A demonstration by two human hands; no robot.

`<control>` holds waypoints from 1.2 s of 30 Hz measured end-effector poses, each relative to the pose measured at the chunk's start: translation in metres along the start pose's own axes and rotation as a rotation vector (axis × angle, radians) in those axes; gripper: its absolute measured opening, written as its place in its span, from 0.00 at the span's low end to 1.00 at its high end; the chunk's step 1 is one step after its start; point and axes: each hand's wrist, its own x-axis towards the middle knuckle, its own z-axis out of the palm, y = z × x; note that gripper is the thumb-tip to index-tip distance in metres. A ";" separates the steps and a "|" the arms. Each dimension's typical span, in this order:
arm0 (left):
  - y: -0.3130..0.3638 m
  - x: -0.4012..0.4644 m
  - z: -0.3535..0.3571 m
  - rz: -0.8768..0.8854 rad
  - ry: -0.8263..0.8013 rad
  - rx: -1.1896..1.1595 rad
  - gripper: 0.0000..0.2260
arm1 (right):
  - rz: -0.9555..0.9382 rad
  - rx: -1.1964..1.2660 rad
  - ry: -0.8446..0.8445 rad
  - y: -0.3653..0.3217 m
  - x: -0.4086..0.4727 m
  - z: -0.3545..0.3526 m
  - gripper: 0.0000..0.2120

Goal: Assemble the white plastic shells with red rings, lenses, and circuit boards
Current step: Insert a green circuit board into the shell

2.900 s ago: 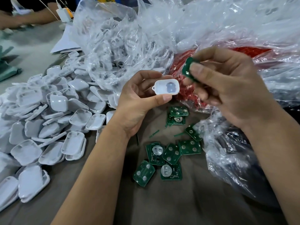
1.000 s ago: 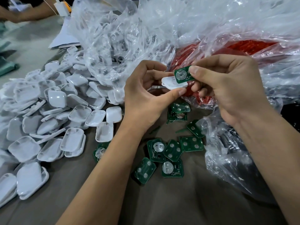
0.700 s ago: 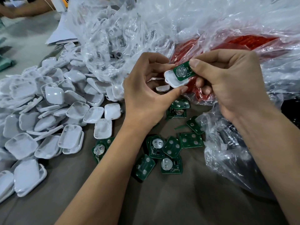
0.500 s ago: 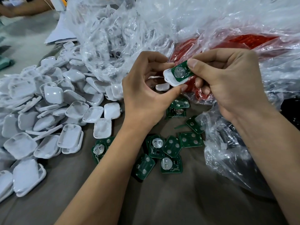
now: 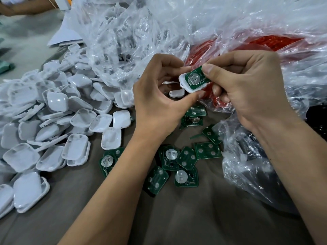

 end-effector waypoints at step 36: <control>-0.007 0.000 0.001 0.001 -0.024 -0.070 0.24 | -0.103 -0.311 0.000 0.000 0.000 0.001 0.03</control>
